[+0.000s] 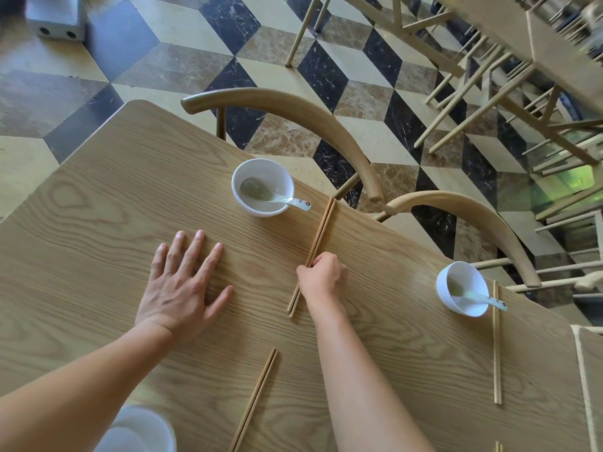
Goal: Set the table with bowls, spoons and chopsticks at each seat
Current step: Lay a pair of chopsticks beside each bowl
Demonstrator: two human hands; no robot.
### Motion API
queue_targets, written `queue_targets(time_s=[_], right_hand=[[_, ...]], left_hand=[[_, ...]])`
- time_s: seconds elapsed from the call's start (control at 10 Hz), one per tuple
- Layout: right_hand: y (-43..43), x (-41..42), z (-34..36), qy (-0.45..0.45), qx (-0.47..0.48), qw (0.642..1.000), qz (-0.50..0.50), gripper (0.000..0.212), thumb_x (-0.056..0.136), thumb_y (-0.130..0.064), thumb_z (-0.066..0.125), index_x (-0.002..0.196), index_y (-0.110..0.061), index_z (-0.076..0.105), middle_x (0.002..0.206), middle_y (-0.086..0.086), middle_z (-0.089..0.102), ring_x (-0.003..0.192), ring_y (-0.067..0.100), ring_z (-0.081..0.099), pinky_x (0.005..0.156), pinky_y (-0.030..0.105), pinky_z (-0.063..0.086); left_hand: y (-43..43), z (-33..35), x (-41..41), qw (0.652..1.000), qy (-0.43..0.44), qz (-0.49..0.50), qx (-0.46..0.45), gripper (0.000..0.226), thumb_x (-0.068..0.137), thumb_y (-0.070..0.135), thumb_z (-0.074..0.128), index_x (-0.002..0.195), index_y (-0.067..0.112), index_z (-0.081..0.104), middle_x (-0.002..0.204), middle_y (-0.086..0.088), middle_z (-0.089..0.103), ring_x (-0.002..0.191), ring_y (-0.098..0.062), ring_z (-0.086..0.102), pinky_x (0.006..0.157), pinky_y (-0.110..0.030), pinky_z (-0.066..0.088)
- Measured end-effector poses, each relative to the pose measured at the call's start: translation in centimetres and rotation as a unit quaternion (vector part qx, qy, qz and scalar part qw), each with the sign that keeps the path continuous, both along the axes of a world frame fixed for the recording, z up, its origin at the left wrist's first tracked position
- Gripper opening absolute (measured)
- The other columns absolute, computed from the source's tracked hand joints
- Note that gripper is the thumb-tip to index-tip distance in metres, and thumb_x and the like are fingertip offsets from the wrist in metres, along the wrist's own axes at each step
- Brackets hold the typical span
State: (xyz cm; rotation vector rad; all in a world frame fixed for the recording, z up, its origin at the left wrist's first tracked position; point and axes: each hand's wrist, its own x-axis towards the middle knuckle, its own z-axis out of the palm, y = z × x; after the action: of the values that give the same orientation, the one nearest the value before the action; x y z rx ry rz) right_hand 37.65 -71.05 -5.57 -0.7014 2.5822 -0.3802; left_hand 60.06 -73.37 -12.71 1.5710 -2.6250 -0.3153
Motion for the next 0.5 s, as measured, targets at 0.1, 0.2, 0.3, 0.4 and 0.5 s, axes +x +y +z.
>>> queue_targets(time_s=[0.1,0.2,0.3,0.4,0.5], right_hand=[[-0.09,-0.01,0.08,-0.001,0.004,1.0,-0.002,0.02,0.079,-0.016,0.066,0.094,-0.003,0.07,0.099,0.015,0.072,0.101,0.033,0.064,0.081,0.031,0.051],[-0.16,-0.01,0.17,-0.003,0.004,1.0,-0.005,0.022,0.079,-0.015,0.067,0.096,-0.003,0.07,0.101,0.016,0.072,0.102,0.033,0.063,0.084,0.032,0.052],[-0.09,0.0,0.22,-0.003,0.001,1.0,-0.006,0.023,0.079,-0.015,0.068,0.098,-0.003,0.07,0.103,0.016,0.071,0.103,0.033,0.063,0.085,0.032,0.052],[-0.07,0.1,0.27,-0.003,0.001,1.0,-0.007,0.024,0.079,-0.016,0.068,0.099,-0.003,0.07,0.104,0.016,0.071,0.105,0.033,0.062,0.085,0.031,0.05],[-0.08,0.14,0.24,-0.003,0.0,1.0,-0.007,0.024,0.08,-0.017,0.068,0.099,-0.003,0.07,0.103,0.015,0.071,0.105,0.032,0.062,0.085,0.031,0.05]], left_hand=[[0.03,-0.02,0.04,1.0,0.001,0.0,0.0,0.083,0.086,0.071,0.034,0.153,0.022,0.037,0.162,-0.016,0.027,0.151,-0.041,0.017,0.122,-0.056,0.012],[0.03,-0.01,0.03,1.0,0.004,0.001,0.001,0.083,0.086,0.071,0.034,0.153,0.022,0.038,0.162,-0.016,0.028,0.15,-0.042,0.018,0.122,-0.056,0.012],[0.01,0.05,-0.02,1.0,0.003,0.0,0.003,0.083,0.086,0.071,0.034,0.153,0.022,0.038,0.162,-0.016,0.028,0.15,-0.042,0.018,0.122,-0.057,0.012],[0.02,0.05,-0.01,1.0,0.0,-0.001,0.003,0.083,0.086,0.071,0.034,0.153,0.022,0.037,0.162,-0.016,0.027,0.151,-0.042,0.017,0.122,-0.056,0.012],[0.02,0.07,-0.01,1.0,-0.002,0.001,0.004,0.083,0.086,0.072,0.034,0.153,0.023,0.037,0.163,-0.015,0.027,0.151,-0.041,0.017,0.122,-0.056,0.012]])
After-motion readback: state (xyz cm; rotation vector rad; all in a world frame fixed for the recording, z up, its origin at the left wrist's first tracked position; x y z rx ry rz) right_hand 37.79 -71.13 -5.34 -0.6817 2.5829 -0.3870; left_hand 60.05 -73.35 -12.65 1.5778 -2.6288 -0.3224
